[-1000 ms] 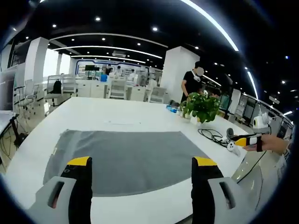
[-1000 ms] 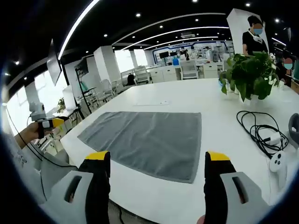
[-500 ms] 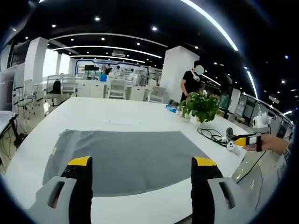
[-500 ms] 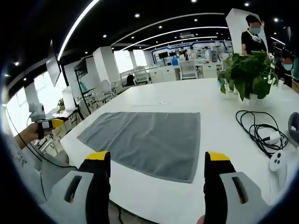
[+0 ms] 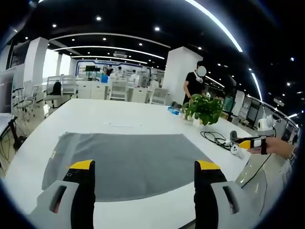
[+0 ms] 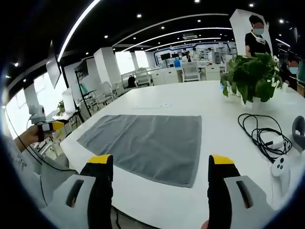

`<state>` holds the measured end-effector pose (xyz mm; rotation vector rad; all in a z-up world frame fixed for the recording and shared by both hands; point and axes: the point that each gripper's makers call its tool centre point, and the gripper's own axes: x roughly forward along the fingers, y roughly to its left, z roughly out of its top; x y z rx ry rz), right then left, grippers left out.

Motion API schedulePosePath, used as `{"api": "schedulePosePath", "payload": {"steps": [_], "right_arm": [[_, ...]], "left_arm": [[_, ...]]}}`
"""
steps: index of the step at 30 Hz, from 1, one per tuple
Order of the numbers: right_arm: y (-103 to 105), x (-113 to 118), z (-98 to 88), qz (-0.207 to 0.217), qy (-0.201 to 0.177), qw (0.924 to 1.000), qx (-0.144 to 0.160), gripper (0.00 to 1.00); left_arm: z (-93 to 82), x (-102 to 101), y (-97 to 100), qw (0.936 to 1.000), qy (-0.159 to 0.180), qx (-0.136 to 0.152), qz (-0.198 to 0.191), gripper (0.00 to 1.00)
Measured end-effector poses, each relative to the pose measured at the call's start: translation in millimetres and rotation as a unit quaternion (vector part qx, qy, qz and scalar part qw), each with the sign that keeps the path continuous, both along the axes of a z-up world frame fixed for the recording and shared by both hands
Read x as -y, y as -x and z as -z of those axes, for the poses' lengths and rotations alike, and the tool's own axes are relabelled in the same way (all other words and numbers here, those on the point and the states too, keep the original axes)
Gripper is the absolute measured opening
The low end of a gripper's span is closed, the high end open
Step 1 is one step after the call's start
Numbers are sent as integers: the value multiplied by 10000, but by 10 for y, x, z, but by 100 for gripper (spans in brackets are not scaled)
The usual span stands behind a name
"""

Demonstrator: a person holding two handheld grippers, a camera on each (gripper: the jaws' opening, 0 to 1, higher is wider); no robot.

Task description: Fold the towel on the table until its edges align and the towel forms a compact rectangular stack.

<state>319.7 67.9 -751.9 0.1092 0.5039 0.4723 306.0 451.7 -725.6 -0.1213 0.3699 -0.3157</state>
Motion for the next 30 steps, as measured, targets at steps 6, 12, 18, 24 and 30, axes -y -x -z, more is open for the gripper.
{"api": "schedulePosePath", "payload": {"steps": [6, 12, 18, 24, 30], "right_arm": [[-7, 32, -8, 43, -1, 10000, -4, 82], [-16, 44, -4, 42, -3, 10000, -8, 82], [-15, 40, 12, 56, -21, 10000, -21, 82], [-9, 55, 39, 90, -80, 9999, -65, 82], [-21, 89, 47, 71, -59, 9999, -71, 82]], "left_arm": [[11, 50, -20, 10000, 10, -14, 65, 88], [6, 58, -36, 10000, 7, 9, 57, 88], [5, -21, -32, 10000, -29, 9, -55, 90], [7, -64, -16, 9998, -29, -15, -174, 92], [-37, -87, -29, 9993, -145, 89, -325, 94]]}}
